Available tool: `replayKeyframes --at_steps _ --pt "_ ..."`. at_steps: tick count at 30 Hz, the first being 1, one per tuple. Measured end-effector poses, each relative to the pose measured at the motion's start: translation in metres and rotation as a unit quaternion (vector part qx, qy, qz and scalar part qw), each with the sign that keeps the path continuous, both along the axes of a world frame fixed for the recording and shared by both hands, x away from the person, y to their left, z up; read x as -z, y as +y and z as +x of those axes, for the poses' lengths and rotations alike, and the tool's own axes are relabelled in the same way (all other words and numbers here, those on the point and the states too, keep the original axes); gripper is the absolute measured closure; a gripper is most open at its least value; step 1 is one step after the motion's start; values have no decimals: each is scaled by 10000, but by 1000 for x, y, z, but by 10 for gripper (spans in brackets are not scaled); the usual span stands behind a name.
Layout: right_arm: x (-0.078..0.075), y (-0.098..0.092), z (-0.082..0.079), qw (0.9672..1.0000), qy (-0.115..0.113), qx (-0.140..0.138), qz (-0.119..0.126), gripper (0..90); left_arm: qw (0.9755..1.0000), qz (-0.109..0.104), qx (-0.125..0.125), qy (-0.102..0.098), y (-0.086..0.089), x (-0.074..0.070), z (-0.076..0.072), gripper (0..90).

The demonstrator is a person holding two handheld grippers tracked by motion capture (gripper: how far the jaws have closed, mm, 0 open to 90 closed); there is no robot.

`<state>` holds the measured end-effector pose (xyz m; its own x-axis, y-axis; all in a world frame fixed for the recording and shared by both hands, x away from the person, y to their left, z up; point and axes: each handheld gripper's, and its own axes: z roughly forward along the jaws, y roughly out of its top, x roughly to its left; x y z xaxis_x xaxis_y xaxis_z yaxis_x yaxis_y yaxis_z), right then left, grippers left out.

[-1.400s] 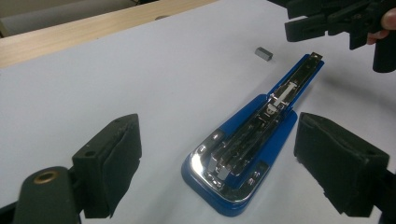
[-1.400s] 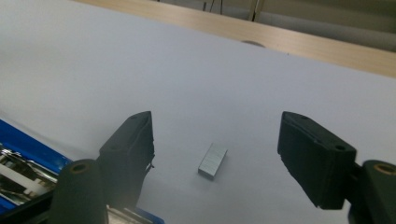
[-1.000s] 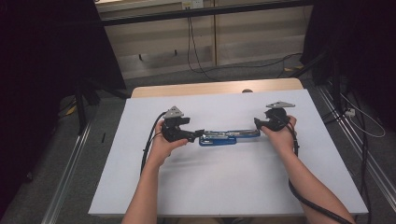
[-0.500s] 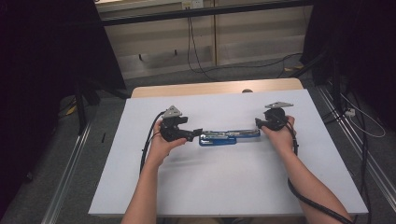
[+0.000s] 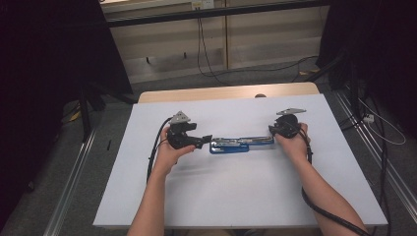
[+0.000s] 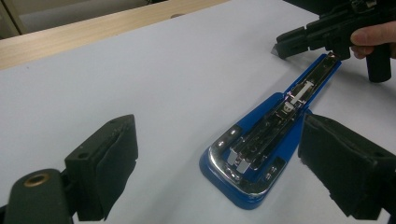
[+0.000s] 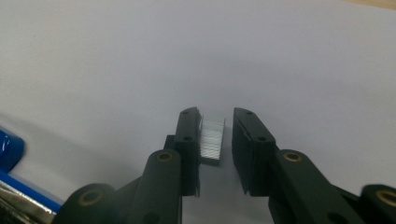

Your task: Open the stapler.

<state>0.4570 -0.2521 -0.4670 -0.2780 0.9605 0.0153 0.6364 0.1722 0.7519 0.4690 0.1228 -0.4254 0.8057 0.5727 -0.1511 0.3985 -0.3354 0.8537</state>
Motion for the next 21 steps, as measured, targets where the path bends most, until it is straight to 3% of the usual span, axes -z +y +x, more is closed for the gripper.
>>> replayKeyframes --at_steps 21 --pt "1 -6 -2 9997 11 -249 77 792 10000 88 -11 6 2 -1 -2 122"
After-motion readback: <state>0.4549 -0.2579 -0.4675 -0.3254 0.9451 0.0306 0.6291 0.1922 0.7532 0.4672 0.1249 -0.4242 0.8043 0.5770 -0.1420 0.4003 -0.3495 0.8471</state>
